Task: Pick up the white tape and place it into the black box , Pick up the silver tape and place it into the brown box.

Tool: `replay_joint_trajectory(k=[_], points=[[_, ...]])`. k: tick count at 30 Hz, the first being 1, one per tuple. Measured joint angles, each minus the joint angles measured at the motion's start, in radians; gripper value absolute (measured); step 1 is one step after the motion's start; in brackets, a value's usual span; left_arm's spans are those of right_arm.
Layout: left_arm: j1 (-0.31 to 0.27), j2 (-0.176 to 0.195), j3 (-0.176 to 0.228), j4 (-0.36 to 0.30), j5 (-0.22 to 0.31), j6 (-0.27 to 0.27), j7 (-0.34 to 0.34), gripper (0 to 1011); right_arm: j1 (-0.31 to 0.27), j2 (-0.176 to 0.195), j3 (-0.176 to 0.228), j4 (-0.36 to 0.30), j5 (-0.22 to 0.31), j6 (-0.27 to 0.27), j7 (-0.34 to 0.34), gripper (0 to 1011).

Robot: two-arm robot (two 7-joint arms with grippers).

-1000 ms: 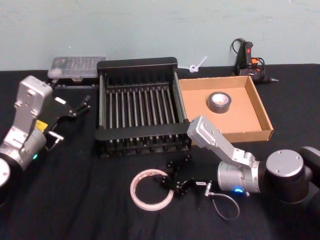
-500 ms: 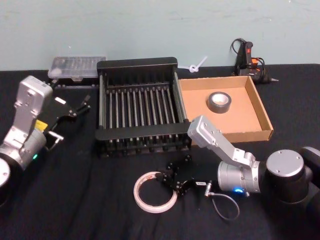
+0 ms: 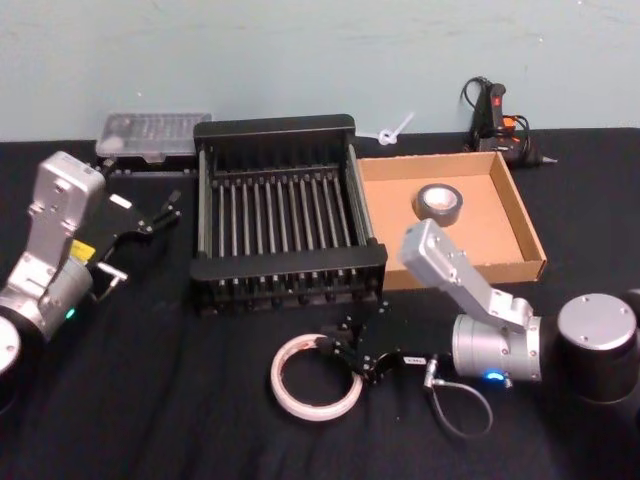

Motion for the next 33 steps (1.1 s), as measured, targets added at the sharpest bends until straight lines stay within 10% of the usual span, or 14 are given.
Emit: replay_joint_trajectory(k=[18,33], points=[[0.0,0.0,0.0,0.0,0.0,0.0,0.0,1001,-0.009,0.053,0.055,-0.088,0.068,-0.042,-0.016,100],[0.0,0.0,0.0,0.0,0.0,0.0,0.0,1001,0.072,-0.007,0.085,-0.027,0.082,-0.039,-0.077,100]])
